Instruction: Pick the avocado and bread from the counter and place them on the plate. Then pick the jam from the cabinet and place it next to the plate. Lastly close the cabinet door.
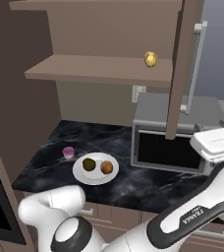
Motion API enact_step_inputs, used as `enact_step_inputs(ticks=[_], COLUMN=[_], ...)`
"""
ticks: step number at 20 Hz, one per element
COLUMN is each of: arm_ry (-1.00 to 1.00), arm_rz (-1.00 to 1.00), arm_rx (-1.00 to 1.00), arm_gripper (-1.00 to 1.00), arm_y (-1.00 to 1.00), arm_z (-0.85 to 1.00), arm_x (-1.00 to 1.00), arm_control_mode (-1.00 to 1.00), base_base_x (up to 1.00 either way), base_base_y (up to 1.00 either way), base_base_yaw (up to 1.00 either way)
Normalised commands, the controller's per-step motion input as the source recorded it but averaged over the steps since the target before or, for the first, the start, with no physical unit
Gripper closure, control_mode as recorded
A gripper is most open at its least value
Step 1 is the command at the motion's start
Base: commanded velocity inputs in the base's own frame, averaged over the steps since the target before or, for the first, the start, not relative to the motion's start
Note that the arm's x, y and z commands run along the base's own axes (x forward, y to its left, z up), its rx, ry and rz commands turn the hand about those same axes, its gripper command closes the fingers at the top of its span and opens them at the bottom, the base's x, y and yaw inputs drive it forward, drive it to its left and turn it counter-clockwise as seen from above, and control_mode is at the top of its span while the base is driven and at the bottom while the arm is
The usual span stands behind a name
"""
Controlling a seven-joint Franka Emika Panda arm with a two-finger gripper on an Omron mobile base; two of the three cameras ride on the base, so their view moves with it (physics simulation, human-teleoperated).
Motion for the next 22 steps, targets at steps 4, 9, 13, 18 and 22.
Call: enact_step_inputs(ticks=[4,9,13,18,22], arm_ry=[0.00,0.00,0.00,0.00,0.00], arm_rz=[0.12,0.10,0.08,0.06,0.01], arm_rx=[0.00,0.00,0.00,0.00,0.00], arm_gripper=[-1.00,-1.00,-1.00,-1.00,-1.00], arm_y=[-0.14,0.00,0.04,0.44,0.95], arm_z=[-0.16,-0.10,0.00,0.00,0.00], arm_x=[0.61,0.53,0.33,0.01,-0.10], arm_control_mode=[-1.00,-1.00,-1.00,-1.00,-1.00], base_base_x=[0.00,0.00,0.00,0.00,0.00], base_base_y=[0.00,0.00,0.00,0.00,0.00], base_base_yaw=[0.00,0.00,0.00,0.00,0.00])
